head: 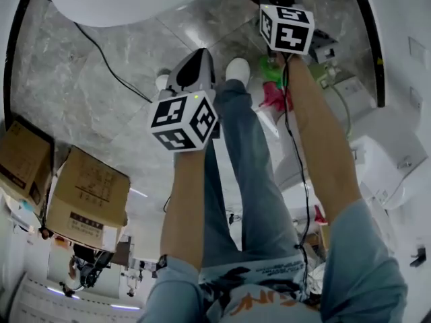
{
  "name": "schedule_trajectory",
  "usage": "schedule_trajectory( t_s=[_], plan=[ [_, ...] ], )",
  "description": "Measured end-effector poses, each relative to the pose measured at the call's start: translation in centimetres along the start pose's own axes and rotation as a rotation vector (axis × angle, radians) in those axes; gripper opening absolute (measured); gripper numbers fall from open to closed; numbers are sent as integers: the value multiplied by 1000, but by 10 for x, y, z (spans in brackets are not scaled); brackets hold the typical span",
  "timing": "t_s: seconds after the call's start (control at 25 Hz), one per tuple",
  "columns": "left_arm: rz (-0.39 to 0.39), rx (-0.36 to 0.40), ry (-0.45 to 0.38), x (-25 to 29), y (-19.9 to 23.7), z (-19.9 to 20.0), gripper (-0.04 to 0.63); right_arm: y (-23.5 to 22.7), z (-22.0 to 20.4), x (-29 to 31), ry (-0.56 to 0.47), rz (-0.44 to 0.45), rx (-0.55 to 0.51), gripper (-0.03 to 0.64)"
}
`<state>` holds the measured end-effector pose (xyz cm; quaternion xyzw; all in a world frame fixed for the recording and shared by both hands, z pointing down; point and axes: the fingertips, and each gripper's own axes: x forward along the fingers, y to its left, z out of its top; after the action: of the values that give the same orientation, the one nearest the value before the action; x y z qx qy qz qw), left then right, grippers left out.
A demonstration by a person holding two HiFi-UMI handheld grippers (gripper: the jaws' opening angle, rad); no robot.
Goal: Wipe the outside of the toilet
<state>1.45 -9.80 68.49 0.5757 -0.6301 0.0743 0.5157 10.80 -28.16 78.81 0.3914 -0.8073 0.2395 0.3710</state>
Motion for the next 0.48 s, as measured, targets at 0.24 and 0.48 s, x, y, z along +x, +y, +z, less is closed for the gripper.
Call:
schedule_trajectory(
  t_s=[0.24, 0.48],
  plan=[
    [17, -24, -30, -9, 14, 9, -6, 11, 1, 5, 4, 11, -58, 78],
    [7, -46, -39, -18, 22, 5, -6, 34, -3, 1, -3, 56, -111, 78]
  ],
)
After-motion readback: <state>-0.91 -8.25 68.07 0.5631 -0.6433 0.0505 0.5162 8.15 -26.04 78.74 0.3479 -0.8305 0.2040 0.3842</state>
